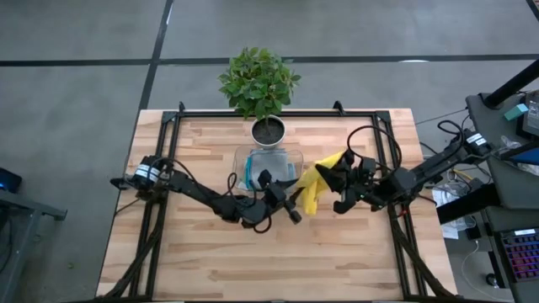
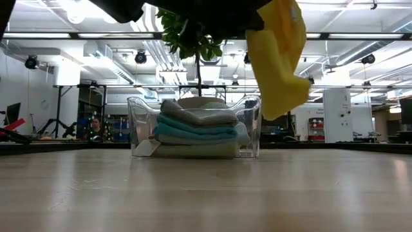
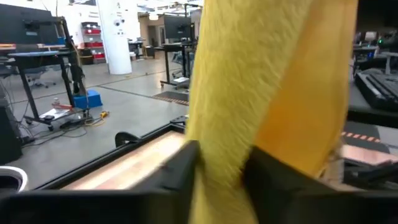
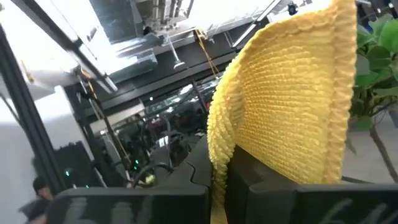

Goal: Fold microfiber towels
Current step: Fold the yellow microfiber cloth

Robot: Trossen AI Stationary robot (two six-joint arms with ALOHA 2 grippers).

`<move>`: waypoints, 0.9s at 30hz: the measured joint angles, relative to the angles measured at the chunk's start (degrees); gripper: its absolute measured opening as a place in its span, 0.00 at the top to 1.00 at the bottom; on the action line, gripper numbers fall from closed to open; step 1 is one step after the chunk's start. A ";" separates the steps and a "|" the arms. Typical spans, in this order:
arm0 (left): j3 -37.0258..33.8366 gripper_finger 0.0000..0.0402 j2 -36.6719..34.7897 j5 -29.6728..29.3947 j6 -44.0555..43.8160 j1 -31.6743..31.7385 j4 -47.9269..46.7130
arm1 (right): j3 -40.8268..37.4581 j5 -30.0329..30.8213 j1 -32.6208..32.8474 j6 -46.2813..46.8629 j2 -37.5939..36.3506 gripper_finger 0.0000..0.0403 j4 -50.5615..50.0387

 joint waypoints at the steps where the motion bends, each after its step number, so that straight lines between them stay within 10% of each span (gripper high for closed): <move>1: -0.03 0.82 0.00 -0.01 0.18 -0.27 -0.14 | 0.00 0.04 0.29 -0.85 -0.13 0.98 -0.15; 3: -0.12 0.95 -0.22 0.01 1.86 -1.43 -0.20 | 0.00 0.15 1.26 -2.26 -0.73 0.98 -2.10; 14: -0.09 1.00 -12.44 2.15 2.27 -12.96 -21.98 | 0.00 -4.55 4.47 18.25 -9.02 0.98 -44.43; 21: -0.82 1.00 -19.96 32.55 -20.85 -13.08 -42.93 | 0.00 -25.22 4.65 30.89 -6.66 0.98 -57.60; 27: -1.75 1.00 -20.56 33.04 -27.40 -10.12 -56.03 | 0.00 -22.38 3.23 30.38 -0.91 0.98 -59.34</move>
